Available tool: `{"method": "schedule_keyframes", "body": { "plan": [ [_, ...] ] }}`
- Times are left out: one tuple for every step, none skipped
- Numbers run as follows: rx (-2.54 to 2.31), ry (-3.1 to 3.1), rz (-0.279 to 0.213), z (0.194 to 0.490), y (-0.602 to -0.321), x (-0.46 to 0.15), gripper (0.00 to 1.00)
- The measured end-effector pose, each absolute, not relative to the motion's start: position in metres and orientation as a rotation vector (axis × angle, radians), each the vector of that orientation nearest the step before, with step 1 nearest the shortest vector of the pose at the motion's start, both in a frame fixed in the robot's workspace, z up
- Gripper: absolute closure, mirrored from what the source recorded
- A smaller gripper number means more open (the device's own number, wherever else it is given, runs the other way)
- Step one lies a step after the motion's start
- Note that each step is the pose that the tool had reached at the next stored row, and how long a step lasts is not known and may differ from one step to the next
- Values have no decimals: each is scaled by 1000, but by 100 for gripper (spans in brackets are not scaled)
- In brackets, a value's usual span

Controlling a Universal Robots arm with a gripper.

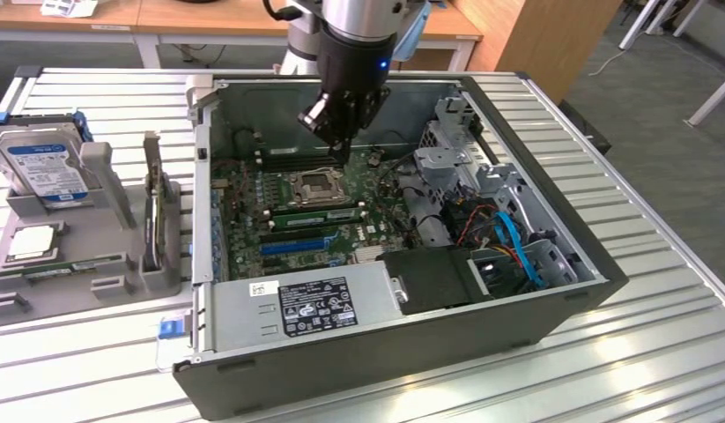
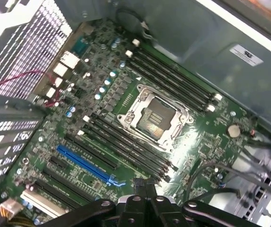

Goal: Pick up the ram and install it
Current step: 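Press down the ram until it locks into place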

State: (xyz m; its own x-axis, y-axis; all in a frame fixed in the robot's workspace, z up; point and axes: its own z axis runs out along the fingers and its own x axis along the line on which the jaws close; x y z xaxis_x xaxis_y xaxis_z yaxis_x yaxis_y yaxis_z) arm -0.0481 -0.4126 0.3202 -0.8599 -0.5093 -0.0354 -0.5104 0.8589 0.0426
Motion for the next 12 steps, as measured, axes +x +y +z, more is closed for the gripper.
{"method": "schedule_keyframes", "body": {
  "plan": [
    [-804,3012,78,320,-413,-48,90],
    [-783,3017,78,320,-413,-48,90],
    [-761,3022,78,320,-413,-48,90],
    [-740,3027,78,320,-413,-48,90],
    [-719,3032,77,320,-413,-48,90],
    [-699,3036,77,320,-413,-48,90],
    [-678,3041,77,320,-413,-48,90],
    [-657,3045,77,320,-413,-48,90],
    [-636,3049,76,320,-413,-48,90],
    [-614,3053,76,320,-413,-48,90],
    [-593,3057,76,320,-413,-48,90],
    [-572,3061,76,320,-413,-48,90]
  ]
}}
